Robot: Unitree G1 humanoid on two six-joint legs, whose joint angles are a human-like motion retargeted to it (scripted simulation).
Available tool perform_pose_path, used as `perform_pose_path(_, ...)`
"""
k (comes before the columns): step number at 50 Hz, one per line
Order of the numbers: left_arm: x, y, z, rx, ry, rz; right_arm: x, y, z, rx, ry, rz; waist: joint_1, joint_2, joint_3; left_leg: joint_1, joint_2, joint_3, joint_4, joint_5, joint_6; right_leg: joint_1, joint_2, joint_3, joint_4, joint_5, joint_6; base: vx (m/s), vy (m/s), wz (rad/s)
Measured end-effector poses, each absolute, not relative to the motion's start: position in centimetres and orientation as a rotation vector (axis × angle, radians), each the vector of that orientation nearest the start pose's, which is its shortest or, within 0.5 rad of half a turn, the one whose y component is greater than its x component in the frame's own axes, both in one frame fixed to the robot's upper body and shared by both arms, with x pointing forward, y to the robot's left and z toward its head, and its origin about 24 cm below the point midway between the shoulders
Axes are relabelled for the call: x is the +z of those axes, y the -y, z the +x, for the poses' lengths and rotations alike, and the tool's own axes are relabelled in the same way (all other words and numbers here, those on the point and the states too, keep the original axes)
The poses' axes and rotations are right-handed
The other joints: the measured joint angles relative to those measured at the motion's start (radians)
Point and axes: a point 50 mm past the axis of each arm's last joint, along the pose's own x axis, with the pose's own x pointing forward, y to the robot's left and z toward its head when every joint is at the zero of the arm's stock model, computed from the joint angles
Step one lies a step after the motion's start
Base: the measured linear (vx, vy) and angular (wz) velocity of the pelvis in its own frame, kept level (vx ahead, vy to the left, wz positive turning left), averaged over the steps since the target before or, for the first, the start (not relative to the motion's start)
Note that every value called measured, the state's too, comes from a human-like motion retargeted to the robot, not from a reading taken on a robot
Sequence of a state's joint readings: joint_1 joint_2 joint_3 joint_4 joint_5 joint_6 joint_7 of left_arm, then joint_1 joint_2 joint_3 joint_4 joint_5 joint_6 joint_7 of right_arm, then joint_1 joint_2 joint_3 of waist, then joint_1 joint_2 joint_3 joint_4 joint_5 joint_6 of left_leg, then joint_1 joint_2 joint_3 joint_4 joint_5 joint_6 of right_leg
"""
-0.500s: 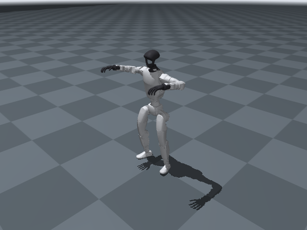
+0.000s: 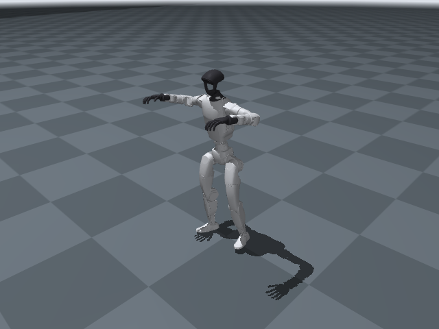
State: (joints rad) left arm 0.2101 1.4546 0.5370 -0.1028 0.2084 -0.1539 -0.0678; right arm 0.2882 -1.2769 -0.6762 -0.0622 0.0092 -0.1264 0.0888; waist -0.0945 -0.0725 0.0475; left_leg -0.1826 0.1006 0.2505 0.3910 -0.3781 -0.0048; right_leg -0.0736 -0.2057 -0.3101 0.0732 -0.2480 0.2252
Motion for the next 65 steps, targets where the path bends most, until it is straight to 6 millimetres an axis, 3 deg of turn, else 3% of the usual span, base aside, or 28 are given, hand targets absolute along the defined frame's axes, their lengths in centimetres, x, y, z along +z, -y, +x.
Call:
perform_pose_path(7,30.6,-31.1,22.8,0.092,0.339,1.811,28.6,36.3,20.1,-0.272,0.244,-1.354,0.039,-0.012,0.004,0.005,0.028,0.043,-0.049,-0.052,-0.027,0.006,0.001,0.02,0.016,-0.019,0.015,0.06,-0.03,-0.16)
perform_pose_path(15,31.0,-31.2,22.7,0.117,0.354,1.788,28.5,36.7,19.8,-0.283,0.233,-1.331,0.018,0.012,0.0,0.035,0.055,-0.049,-0.205,0.049,-0.066,0.038,0.028,-0.006,0.04,-0.047,0.002,0.09,0.07,0.14)
perform_pose_path(27,30.5,-31.8,22.9,0.081,0.267,1.82,27.9,37.1,19.8,-0.294,0.211,-1.319,0.073,0.013,-0.024,0.088,0.04,0.019,-0.252,0.006,-0.061,0.028,0.012,0.036,0.053,-0.071,-0.028,0.08,0.11,-0.18)
perform_pose_path(37,29.2,-32.4,21.8,0.124,0.306,1.685,27.7,36.8,18.8,-0.336,0.305,-1.203,0.071,0.014,-0.005,0.079,0.025,0.024,-0.206,-0.044,-0.07,0.036,-0.013,0.033,0.062,-0.118,-0.025,0.08,0.06,-0.04)
perform_pose_path(43,26.9,-32.1,20.6,0.149,0.392,1.503,26.8,34.4,18.8,-0.324,0.482,-1.091,0.074,0.008,0.026,0.079,0.02,0.035,-0.189,-0.068,-0.071,0.033,-0.023,0.042,0.07,-0.146,-0.026,0.11,0.04,-0.08)
perform_pose_path(48,23.8,-30.8,20.1,0.159,0.493,1.22,25.3,31.1,19.8,-0.407,0.758,-0.773,0.089,-0.016,0.047,0.078,0.009,0.046,-0.199,-0.082,-0.055,0.022,-0.035,0.043,0.07,-0.167,-0.021,0.13,0.03,-0.11)
perform_pose_path(52,21.3,-30.0,19.5,0.18,0.504,1.05,25.2,27.8,20.2,-0.423,0.936,-0.533,0.123,-0.033,0.074,0.071,-0.002,0.059,-0.202,-0.099,-0.037,0.005,-0.048,0.05,0.066,-0.167,-0.014,0.16,0.05,-0.17)
perform_pose_path(57,18.3,-27.6,18.2,0.094,0.468,0.783,26.4,24.2,18.9,-0.335,1.11,-0.359,0.195,-0.068,0.088,0.058,-0.026,0.071,-0.218,-0.12,-0.021,-0.014,-0.069,0.046,0.046,-0.147,-0.001,0.24,0.08,-0.07)
perform_pose_path(62,16.1,-25.8,17.2,-0.017,0.388,0.613,27.3,22.5,16.9,-0.253,1.225,-0.178,0.26,-0.108,0.105,0.05,-0.054,0.06,-0.223,-0.158,-0.01,-0.018,-0.101,0.018,0.046,-0.125,0.009,0.31,0.1,0.19)
perform_pose_path(65,14.5,-25.1,17.4,-0.053,0.328,0.52,27.0,21.7,16.6,-0.2,1.23,-0.029,0.282,-0.113,0.149,0.063,-0.056,0.042,-0.206,-0.189,0.007,-0.017,-0.115,-0.001,0.111,-0.127,-0.015,0.36,0.1,0.29)
